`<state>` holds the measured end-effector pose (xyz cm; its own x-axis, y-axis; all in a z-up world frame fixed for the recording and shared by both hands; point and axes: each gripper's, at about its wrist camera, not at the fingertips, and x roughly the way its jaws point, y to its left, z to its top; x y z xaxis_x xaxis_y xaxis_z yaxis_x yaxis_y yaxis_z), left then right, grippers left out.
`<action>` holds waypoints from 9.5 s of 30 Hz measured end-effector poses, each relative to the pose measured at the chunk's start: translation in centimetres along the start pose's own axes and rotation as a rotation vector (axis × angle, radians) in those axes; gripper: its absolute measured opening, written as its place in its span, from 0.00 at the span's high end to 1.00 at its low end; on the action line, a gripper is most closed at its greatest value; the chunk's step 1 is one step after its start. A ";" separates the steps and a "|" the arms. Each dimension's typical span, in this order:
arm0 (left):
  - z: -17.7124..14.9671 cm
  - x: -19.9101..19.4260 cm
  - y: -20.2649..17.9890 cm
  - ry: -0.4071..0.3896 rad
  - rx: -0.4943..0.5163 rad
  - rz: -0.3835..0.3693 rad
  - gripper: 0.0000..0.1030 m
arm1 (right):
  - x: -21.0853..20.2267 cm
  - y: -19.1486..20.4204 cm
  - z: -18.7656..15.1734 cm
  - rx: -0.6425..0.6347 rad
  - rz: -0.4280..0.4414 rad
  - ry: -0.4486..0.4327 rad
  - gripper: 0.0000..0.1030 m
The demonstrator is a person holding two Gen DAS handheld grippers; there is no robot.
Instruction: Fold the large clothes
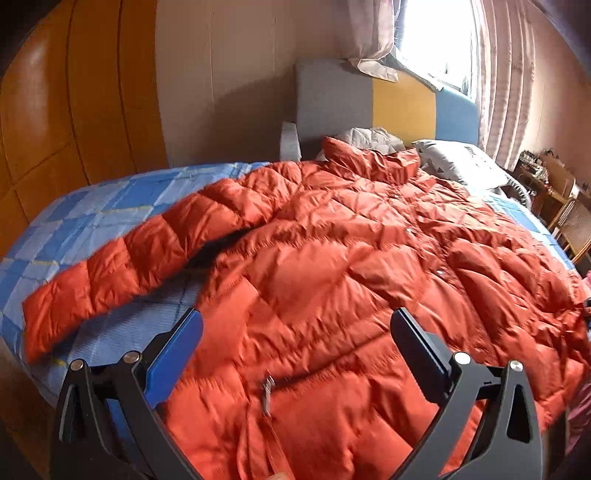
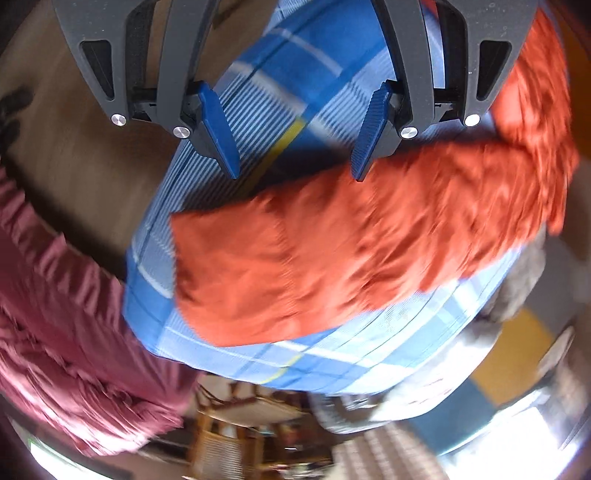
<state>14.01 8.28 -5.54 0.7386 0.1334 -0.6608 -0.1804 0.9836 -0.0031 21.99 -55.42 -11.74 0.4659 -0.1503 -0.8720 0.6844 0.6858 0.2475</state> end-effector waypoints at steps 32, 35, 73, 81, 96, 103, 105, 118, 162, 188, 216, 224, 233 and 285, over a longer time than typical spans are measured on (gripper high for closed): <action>2.3 7.1 7.8 0.107 -0.161 0.013 0.02 | -3.4 25.0 4.9 -0.284 0.302 -0.132 0.93; 2.1 7.3 8.6 0.115 -0.181 0.011 0.02 | -3.6 28.6 2.9 -0.346 0.332 -0.119 0.93; 5.2 11.2 11.3 0.132 -0.222 0.061 0.02 | -3.8 50.5 -27.7 -1.040 0.590 0.130 0.92; 5.6 10.3 10.7 0.113 -0.199 0.079 0.02 | -4.7 49.3 -27.7 -1.057 0.586 0.128 0.92; 6.3 9.2 11.0 0.075 -0.199 0.064 0.02 | -6.4 47.8 -27.9 -1.036 0.615 0.127 0.68; 6.9 9.8 10.5 0.076 -0.203 0.045 0.02 | -6.5 44.4 -24.8 -0.891 0.615 0.094 0.52; 7.3 9.9 10.1 0.074 -0.197 0.042 0.02 | -6.3 43.4 -23.8 -0.857 0.592 0.074 0.52; 10.3 11.4 5.9 0.086 -0.218 -0.185 0.25 | -3.7 34.1 -12.7 -0.540 0.410 -0.060 0.52; 11.0 14.2 5.4 0.080 -0.246 -0.142 0.66 | -1.1 37.4 -13.5 -0.744 0.377 -0.081 0.41; 5.9 10.1 9.8 0.115 -0.339 -0.072 0.43 | -2.3 38.3 -19.1 -0.866 0.338 -0.080 0.32; -5.7 3.4 30.3 0.112 -0.882 0.192 0.33 | -3.1 30.7 -17.8 -0.767 0.229 -0.123 0.28; -3.6 5.7 31.3 0.103 -0.847 0.202 0.93 | -2.2 30.6 -18.3 -0.802 0.195 -0.121 0.28; 6.0 6.4 25.4 -0.030 -0.553 0.083 0.95 | -1.6 31.1 -18.8 -0.832 0.182 -0.116 0.27; 3.5 8.4 4.5 0.090 -0.096 -0.216 0.40 | -7.0 38.5 -22.7 -0.759 0.720 0.160 0.31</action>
<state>21.64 14.24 -8.49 0.7069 -0.0938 -0.7011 -0.0891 0.9715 -0.2198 32.38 -11.84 -5.70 0.5054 0.5267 -0.6835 -0.2797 0.8493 0.4477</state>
